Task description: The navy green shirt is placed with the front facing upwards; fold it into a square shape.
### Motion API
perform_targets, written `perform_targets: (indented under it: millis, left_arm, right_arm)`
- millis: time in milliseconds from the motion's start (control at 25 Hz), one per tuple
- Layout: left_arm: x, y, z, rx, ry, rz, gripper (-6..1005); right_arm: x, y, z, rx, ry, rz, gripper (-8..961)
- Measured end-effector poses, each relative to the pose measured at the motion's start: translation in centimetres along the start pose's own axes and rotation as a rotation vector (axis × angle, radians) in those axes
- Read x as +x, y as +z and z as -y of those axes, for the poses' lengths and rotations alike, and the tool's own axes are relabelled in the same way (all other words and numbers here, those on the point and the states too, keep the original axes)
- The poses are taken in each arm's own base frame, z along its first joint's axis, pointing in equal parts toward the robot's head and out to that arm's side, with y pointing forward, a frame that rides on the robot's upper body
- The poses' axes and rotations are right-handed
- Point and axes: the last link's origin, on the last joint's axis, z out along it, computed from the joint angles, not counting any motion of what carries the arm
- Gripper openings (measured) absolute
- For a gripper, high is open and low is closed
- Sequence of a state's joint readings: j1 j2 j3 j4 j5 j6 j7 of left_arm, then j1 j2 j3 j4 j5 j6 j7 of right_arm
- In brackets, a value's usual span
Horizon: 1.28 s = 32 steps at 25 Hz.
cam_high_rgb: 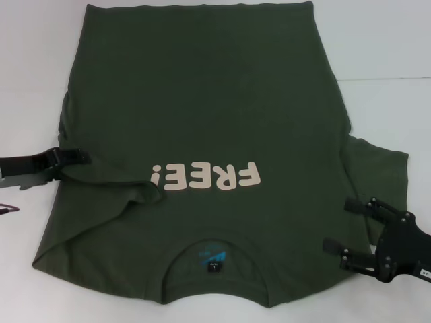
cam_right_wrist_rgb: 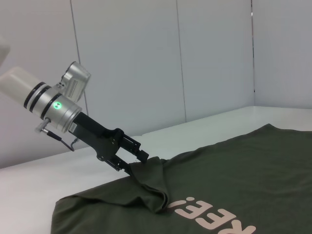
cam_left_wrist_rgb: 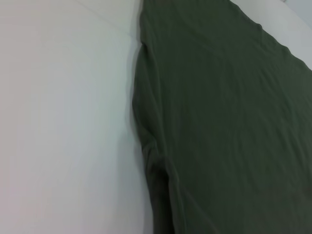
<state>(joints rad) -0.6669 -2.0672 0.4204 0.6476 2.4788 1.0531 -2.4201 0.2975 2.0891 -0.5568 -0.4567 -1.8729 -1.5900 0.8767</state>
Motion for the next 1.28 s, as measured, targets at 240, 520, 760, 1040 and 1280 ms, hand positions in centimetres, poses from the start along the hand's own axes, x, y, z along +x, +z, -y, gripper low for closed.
perform_targets:
  millis: [240,520,760,1040,1280]
  left_arm:
    - [0.1,0.2,0.2,0.02,0.005,-0.01,662]
    - [-0.2,0.6,0.0,0.017,-0.002,-0.006,389]
    - [0.0,0.6,-0.3,-0.016,-0.038,-0.034,135]
    - [0.0,0.8,-0.7,-0.057,-0.063,-0.055,96]
    - [-0.1,1.3,-1.2,-0.098,-0.067,-0.089,173]
  right_arm:
    - [0.0,0.0,0.0,-0.001,-0.001,0.001,920]
    - [-0.1,0.0,0.0,-0.003,-0.002,0.002,920]
    - [-0.1,0.0,0.0,-0.002,-0.003,0.001,919]
    - [-0.2,0.1,0.1,-0.003,-0.005,0.002,920]
    - [-0.2,0.2,0.1,-0.004,-0.005,0.002,919]
